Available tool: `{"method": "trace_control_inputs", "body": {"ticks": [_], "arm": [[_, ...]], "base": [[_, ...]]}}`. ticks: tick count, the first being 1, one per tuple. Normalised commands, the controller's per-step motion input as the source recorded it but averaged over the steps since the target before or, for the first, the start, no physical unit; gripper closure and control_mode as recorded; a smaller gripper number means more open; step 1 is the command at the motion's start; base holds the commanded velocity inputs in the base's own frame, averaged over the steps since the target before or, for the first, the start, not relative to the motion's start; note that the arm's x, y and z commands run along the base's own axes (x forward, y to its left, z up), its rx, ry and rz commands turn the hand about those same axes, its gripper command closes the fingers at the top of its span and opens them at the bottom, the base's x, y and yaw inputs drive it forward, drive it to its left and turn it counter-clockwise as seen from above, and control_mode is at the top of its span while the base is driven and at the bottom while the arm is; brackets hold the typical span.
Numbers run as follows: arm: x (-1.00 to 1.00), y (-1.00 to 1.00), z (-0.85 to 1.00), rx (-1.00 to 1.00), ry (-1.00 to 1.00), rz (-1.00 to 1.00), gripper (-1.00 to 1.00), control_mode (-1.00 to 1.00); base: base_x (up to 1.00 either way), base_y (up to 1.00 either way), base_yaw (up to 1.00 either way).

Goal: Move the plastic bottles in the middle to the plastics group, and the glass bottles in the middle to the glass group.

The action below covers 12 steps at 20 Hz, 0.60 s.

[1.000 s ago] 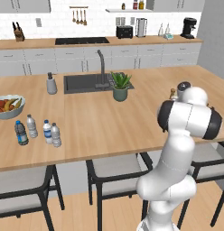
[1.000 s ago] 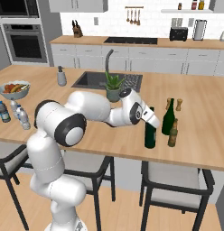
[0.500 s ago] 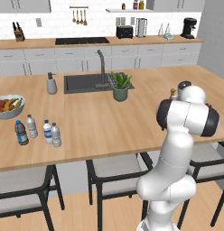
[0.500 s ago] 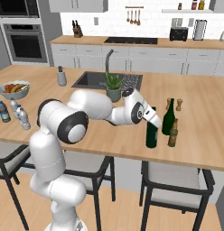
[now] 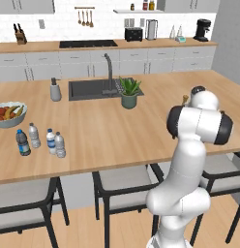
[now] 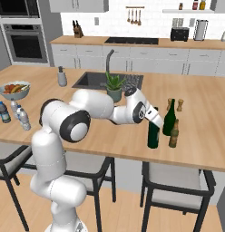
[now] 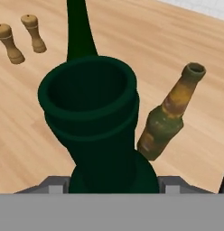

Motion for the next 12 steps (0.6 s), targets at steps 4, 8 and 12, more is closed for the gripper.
{"method": "trace_control_inputs", "body": {"ticks": [4, 8, 12], "arm": [[0.00, -0.08, -0.29, 0.00, 0.00, 0.00, 1.00, -1.00], [-0.03, -0.13, -0.26, 0.00, 0.00, 0.00, 1.00, -1.00], [-0.29, -0.05, -0.22, 0.00, -0.02, 0.00, 1.00, -1.00]], "base": [[0.00, 0.00, 0.00], [0.00, 0.00, 0.00], [0.00, 0.00, 0.00]]}}
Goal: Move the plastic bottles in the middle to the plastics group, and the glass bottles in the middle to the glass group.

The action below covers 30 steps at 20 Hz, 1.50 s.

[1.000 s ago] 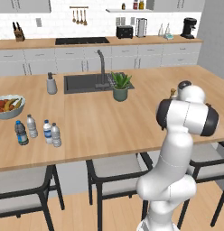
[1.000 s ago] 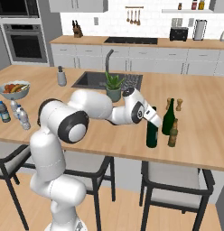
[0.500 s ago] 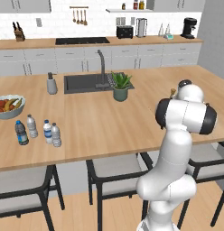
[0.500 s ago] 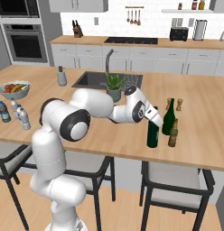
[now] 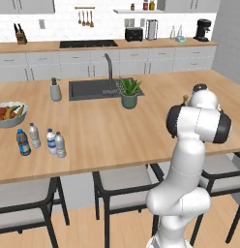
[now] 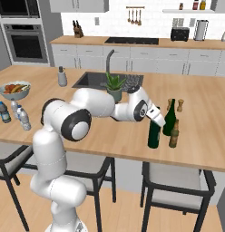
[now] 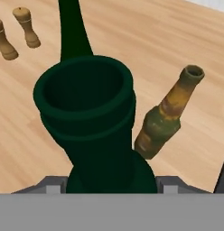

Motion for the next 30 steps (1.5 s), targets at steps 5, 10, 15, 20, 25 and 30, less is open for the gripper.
{"method": "trace_control_inputs", "body": {"ticks": [5, 10, 15, 20, 25, 30], "arm": [[-0.39, 0.00, -0.25, 0.00, -0.02, 0.00, 1.00, -1.00], [-0.15, 0.00, -0.20, 0.00, -0.01, 0.00, 1.00, -1.00], [-0.02, 0.00, -0.17, 0.00, -0.01, 0.00, 1.00, -1.00], [-0.02, 0.00, -0.16, 0.00, 0.00, 0.00, 1.00, -1.00], [-0.06, 0.00, -0.09, 0.00, 0.00, 0.00, -1.00, -1.00], [-0.08, 0.00, -0.02, 0.00, -0.01, 0.00, -1.00, -1.00]], "base": [[0.00, 0.00, 0.00], [0.00, 0.00, 0.00], [0.00, 0.00, 0.00], [0.00, 0.00, 0.00], [0.00, 0.00, 0.00], [0.00, 0.00, 0.00]]}}
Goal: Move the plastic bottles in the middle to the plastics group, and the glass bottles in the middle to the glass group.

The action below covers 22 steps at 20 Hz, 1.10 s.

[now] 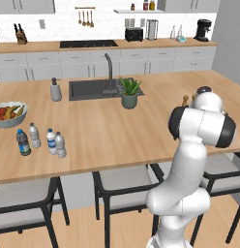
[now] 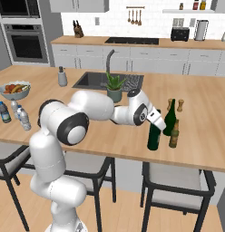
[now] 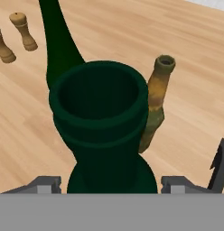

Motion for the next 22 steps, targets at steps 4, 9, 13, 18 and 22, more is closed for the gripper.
{"method": "trace_control_inputs", "body": {"ticks": [4, 9, 13, 18, 22], "arm": [[-0.14, 0.00, 0.00, 0.00, -0.01, 0.00, -1.00, -1.00], [-0.04, 0.00, 0.06, 0.00, 0.00, 0.00, -1.00, -1.00], [-0.07, 0.05, 0.20, 0.00, -0.02, 0.00, -1.00, -1.00], [-0.13, 0.10, 0.32, 0.00, 0.00, 0.00, -1.00, -1.00], [-0.24, 0.18, 0.31, 0.01, 0.00, 0.00, -1.00, -1.00]], "base": [[0.00, 0.00, 0.00], [0.00, 0.00, 0.00], [0.00, 0.00, 0.00], [0.00, 0.00, 0.00], [0.00, 0.00, 0.00]]}}
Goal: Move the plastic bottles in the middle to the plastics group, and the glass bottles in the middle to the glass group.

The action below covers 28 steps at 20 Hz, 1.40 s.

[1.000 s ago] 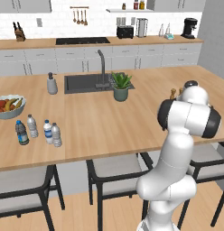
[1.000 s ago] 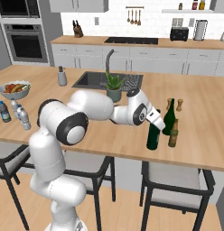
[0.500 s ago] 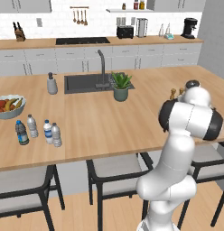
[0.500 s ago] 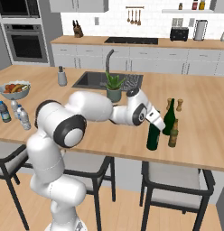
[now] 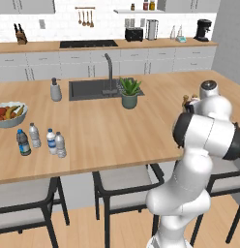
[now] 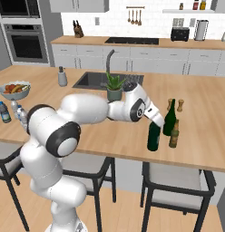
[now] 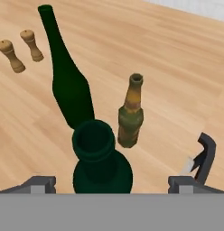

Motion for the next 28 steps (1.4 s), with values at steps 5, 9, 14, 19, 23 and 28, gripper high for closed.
{"method": "trace_control_inputs", "body": {"ticks": [5, 9, 14, 19, 23, 28], "arm": [[-0.27, 0.24, 0.33, 0.03, 0.00, 0.00, -1.00, -1.00], [-0.53, 0.49, 0.09, 0.06, 0.01, 0.00, -1.00, -1.00], [-0.63, 0.60, 0.00, 0.01, 0.00, 0.02, -1.00, -1.00], [-0.50, 0.81, 0.00, -0.03, 0.05, 0.16, -1.00, -1.00], [-0.34, 0.87, 0.02, 0.00, 0.18, 0.35, -1.00, -1.00], [-0.29, 0.82, 0.10, 0.00, 0.20, 0.46, -1.00, -1.00]], "base": [[0.00, 0.00, 0.00], [0.00, 0.00, 0.00], [0.00, 0.00, 0.00], [0.00, 0.00, 0.00], [0.00, 0.00, 0.00], [0.00, 0.00, 0.00]]}}
